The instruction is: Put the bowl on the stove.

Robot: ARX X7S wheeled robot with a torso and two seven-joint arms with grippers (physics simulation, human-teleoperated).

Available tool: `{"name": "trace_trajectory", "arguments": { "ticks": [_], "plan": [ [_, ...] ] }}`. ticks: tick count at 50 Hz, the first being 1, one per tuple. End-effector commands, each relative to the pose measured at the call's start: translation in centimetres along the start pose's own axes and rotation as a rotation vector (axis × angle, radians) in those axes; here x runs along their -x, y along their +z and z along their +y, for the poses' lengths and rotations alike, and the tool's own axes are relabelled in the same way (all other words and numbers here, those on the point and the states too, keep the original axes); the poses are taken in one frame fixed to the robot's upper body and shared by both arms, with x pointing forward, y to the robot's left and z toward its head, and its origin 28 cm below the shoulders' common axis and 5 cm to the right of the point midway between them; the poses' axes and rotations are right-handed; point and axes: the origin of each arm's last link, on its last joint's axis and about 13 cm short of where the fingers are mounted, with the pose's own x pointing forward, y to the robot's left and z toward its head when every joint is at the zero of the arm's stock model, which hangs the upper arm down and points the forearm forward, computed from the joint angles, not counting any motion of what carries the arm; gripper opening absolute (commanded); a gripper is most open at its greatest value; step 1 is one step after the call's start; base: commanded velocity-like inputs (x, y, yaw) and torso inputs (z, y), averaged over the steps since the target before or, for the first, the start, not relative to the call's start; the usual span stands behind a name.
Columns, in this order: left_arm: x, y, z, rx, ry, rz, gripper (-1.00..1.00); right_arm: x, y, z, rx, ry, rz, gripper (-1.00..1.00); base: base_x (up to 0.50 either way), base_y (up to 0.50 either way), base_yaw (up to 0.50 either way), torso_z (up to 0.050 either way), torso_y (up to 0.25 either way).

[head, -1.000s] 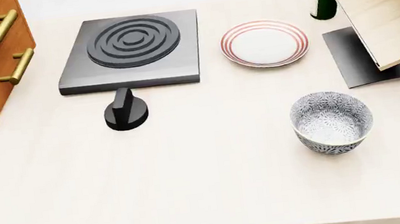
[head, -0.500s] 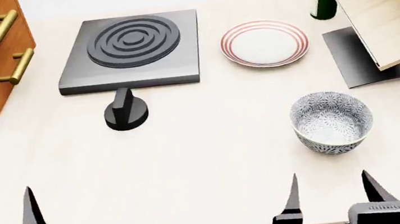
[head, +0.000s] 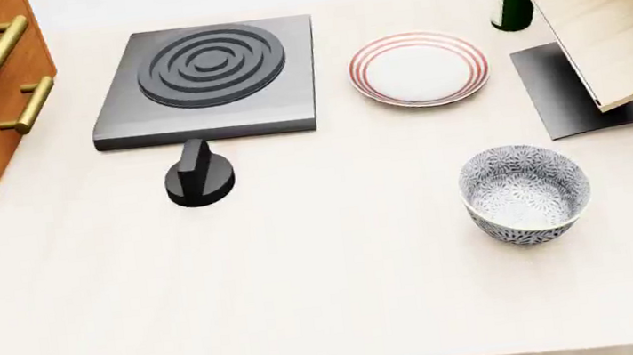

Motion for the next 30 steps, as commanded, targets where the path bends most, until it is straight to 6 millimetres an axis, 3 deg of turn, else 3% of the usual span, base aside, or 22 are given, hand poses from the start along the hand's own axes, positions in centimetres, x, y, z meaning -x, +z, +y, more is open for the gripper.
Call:
{"name": "trace_trajectory", "arguments": {
  "ticks": [1, 13, 30],
  "plan": [
    [-0.7, 3.0, 0.4, -0.006, -0.004, -0.133, 1.0, 3.3, 2.4, -3.0, -0.006, -0.032, -0.05, 1.0, 0.0, 0.0, 0.0, 0.0, 0.0],
    [-0.6, 2.7, 0.4, -0.005, 0.008, -0.127, 1.0, 3.1, 1.7, -2.6, 0.0, -0.012, -0.031, 1.0, 0.0, 0.01, 0.0, 0.0, 0.0],
    [-0.6, 2.9, -0.2, 0.004, -0.006, -0.126, 1.0, 2.5, 1.5, -1.6, 0.015, 0.053, -0.027, 1.0, 0.0, 0.49, 0.0, 0.0, 0.0]
  ]
}}
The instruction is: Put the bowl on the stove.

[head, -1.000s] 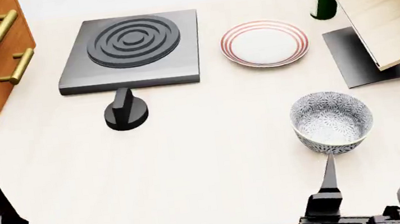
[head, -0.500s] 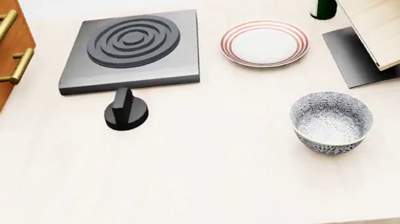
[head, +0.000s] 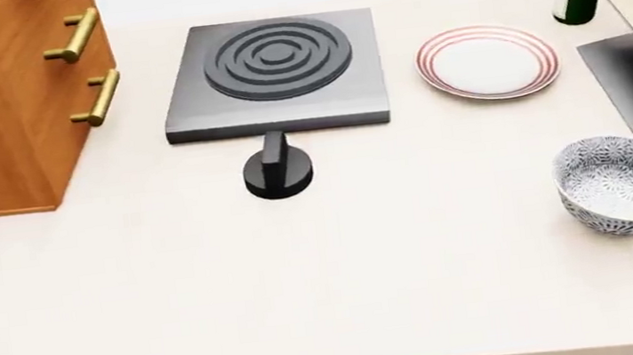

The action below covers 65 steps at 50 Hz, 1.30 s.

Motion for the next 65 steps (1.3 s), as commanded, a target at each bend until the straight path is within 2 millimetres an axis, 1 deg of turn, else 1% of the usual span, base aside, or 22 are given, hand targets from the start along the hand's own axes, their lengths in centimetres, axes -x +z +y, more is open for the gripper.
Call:
{"name": "trace_trajectory", "arguments": {
  "ticks": [1, 4, 21, 22, 27, 29, 35, 37, 38, 65],
  "plan": [
    [0.0, 0.1, -0.2, 0.005, -0.006, -0.004, 1.0, -0.3, -0.1, 0.5, 0.012, 0.034, 0.003, 1.0, 0.0, 0.5, 0.0, 0.0, 0.0],
    [0.0, 0.2, -0.3, 0.001, -0.01, -0.004, 1.0, -0.5, 0.0, 0.8, 0.022, 0.053, 0.004, 1.0, 0.0, 0.5, 0.0, 0.0, 0.0],
    [0.2, 0.0, -0.5, -0.005, -0.03, 0.001, 1.0, -0.6, -0.6, 0.8, 0.029, 0.057, 0.026, 1.0, 0.0, 0.5, 0.0, 0.0, 0.0],
    [0.2, 0.0, -0.5, -0.005, -0.032, 0.002, 1.0, -0.6, -0.7, 0.9, 0.079, 0.06, 0.032, 1.0, 0.0, 0.0, 0.0, 0.0, 0.0],
    [0.2, 0.0, -0.5, -0.004, -0.031, 0.001, 1.0, -0.7, -1.0, 0.9, 0.053, 0.062, 0.052, 1.0, 0.0, 0.0, 0.0, 0.0, 0.0],
    [0.2, 0.0, -0.5, -0.006, -0.031, 0.001, 1.0, -0.8, -1.2, 1.0, 0.09, 0.062, 0.083, 1.0, 0.0, 0.0, 0.0, 0.0, 0.0],
    [0.2, 0.0, -0.5, -0.005, -0.031, 0.002, 1.0, -0.8, -1.4, 1.0, 0.073, 0.062, 0.093, 1.0, 0.0, 0.0, 0.0, 0.0, 0.0],
    [0.2, 0.1, -0.4, -0.005, -0.03, 0.001, 1.0, -0.6, -1.3, 1.0, 0.055, 0.079, 0.075, 1.0, 0.0, 0.0, 0.0, 0.0, 0.0],
    [0.2, 0.1, -0.4, -0.005, -0.029, 0.001, 1.0, -0.6, -1.2, 0.8, 0.03, 0.057, 0.057, 1.0, 0.21, 0.0, 0.0, 0.0, 0.0],
    [0.2, 0.0, -0.4, 0.007, -0.024, 0.007, 1.0, -0.5, -1.2, 1.0, 0.05, 0.105, 0.071, 1.0, 0.49, 0.0, 0.0, 0.0, 0.0]
  ]
}}
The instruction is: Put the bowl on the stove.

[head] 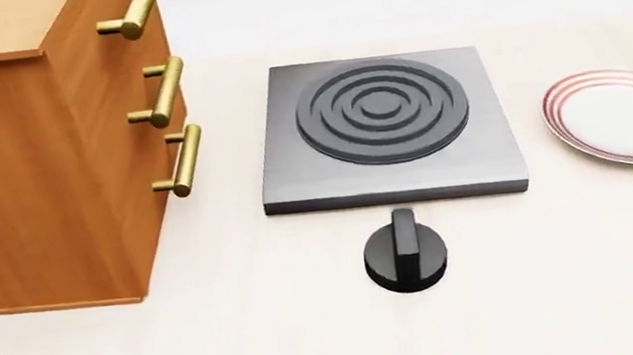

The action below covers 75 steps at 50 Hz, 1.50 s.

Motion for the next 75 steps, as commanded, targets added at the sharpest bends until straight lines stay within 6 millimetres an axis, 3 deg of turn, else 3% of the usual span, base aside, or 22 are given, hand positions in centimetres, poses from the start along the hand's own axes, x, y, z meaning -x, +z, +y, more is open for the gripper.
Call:
{"name": "trace_trajectory", "arguments": {
  "ticks": [1, 34, 40, 45, 49, 54, 61, 75],
  "plan": [
    [0.0, 0.0, 0.0, 0.002, 0.0, 0.001, 1.0, 0.0, -0.1, 0.1, 0.002, 0.009, 0.002, 1.0, 0.5, 0.0, 0.0, 0.0, 0.0],
    [0.0, 0.0, 0.0, 0.008, -0.003, 0.006, 1.0, -0.2, -0.1, 0.3, 0.002, 0.024, 0.012, 1.0, 0.5, 0.0, 0.0, 0.0, 0.001],
    [0.1, -0.1, 0.0, 0.011, -0.001, 0.009, 1.0, -0.4, 0.9, 0.0, 0.033, 0.02, 0.014, 1.0, 0.31, 0.0, 0.0, 0.0, 0.0],
    [0.1, -0.2, 0.0, 0.014, -0.007, 0.013, 1.0, -0.7, 3.1, -1.8, 0.092, 0.077, 0.114, 1.0, 0.0, 0.0, 0.0, 0.0, 0.0],
    [0.2, -0.4, -0.1, 0.014, -0.014, 0.017, 1.0, 0.2, 5.0, -4.5, 0.073, 0.095, 0.197, 1.0, 0.0, 0.0, 0.0, 0.0, 0.0],
    [0.2, -0.5, -0.2, 0.016, -0.018, 0.021, 1.0, 1.8, 5.2, -6.2, 0.082, 0.158, 0.321, 1.0, 0.0, 0.0, 0.0, 0.0, 0.0],
    [0.2, -0.6, -0.2, 0.014, -0.017, 0.021, 1.0, 2.7, 5.5, -7.7, 0.081, 0.095, 0.387, 1.0, 0.0, 0.0, 0.0, 0.0, 0.0],
    [0.3, -0.6, -0.2, 0.015, -0.018, 0.025, 1.0, 2.3, 6.2, -8.9, 0.094, 0.02, 0.444, 1.0, 0.0, 0.0, 0.0, 0.0, 0.0]
  ]
}}
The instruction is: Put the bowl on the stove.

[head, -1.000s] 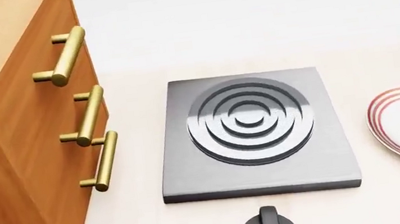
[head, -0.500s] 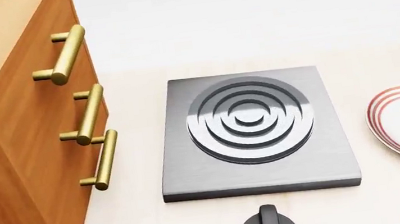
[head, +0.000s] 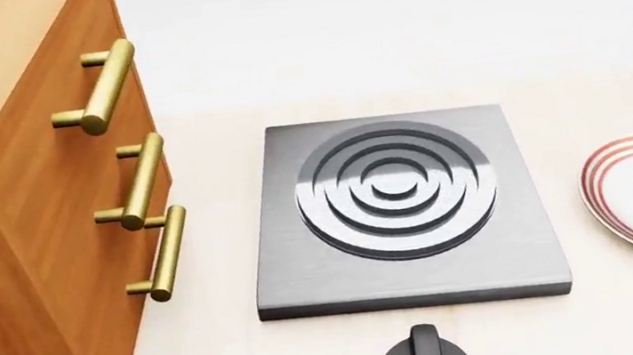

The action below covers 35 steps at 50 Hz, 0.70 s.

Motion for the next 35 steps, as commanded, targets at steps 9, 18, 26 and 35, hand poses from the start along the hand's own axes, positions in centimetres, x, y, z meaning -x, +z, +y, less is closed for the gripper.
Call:
{"name": "trace_trajectory", "arguments": {
  "ticks": [9, 18, 26, 35],
  "plan": [
    [0.1, 0.0, 0.0, 0.002, -0.001, 0.004, 1.0, -0.4, 0.8, -1.2, 0.0, -0.042, 0.068, 1.0, 0.0, 0.0, 0.0, 0.0, 0.0],
    [0.1, -0.1, 0.0, 0.0, -0.001, 0.007, 1.0, -2.5, 0.8, -0.9, -0.002, -0.029, 0.089, 1.0, 0.0, 0.0, 0.0, 0.0, 0.0],
    [0.0, -0.3, 0.0, -0.002, -0.001, 0.01, 1.0, -4.6, 0.1, -0.6, -0.023, -0.018, 0.14, 1.0, 0.0, 0.0, 0.0, 0.0, 0.0],
    [0.1, -0.4, 0.0, -0.002, 0.0, 0.014, 1.0, -5.4, -0.9, -0.4, -0.044, -0.014, 0.173, 1.0, 0.0, 0.0, 0.0, 0.0, 0.0]
  ]
}}
